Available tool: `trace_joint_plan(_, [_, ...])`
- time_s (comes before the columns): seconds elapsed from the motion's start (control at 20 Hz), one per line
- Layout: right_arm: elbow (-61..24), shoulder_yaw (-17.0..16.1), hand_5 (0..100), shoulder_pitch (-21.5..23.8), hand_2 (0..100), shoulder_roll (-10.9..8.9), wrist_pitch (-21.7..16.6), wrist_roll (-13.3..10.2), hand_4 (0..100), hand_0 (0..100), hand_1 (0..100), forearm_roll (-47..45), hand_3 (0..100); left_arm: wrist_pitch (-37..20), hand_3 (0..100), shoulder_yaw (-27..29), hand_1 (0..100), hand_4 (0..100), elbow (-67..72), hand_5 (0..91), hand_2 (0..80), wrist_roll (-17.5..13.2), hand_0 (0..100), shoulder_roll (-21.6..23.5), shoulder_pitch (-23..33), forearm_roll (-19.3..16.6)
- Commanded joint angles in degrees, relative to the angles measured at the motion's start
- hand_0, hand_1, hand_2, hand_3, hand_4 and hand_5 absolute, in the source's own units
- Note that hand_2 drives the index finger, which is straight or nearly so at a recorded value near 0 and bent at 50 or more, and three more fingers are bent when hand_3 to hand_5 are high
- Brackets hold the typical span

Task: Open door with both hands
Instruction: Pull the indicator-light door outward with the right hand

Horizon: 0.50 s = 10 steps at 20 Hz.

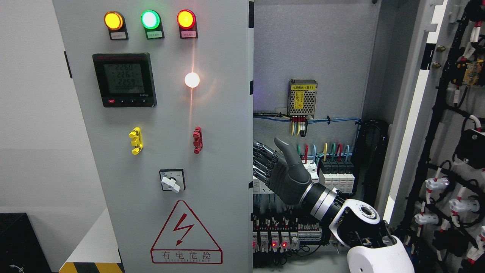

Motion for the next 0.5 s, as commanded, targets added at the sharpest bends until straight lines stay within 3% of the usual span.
trace_joint_plan(0.0, [-0.33, 1.08, 0, -0.14, 0, -0.07, -0.06, 0.30, 0, 19, 0, -0.07, 0, -0.02, 0, -1.85, 0, 0, 0.00, 0.0, 0.0, -0.03, 0, 0.00, 0.00, 0.00])
trace_joint_plan(0.45, [-2.69, 1.26, 0, 0.56, 0, -0.15, -0.15, 0.31, 0, 19, 0, -0.16, 0, -0.02, 0, -1.85, 0, 0, 0.00, 0.0, 0.0, -0.03, 0, 0.00, 0.00, 0.00])
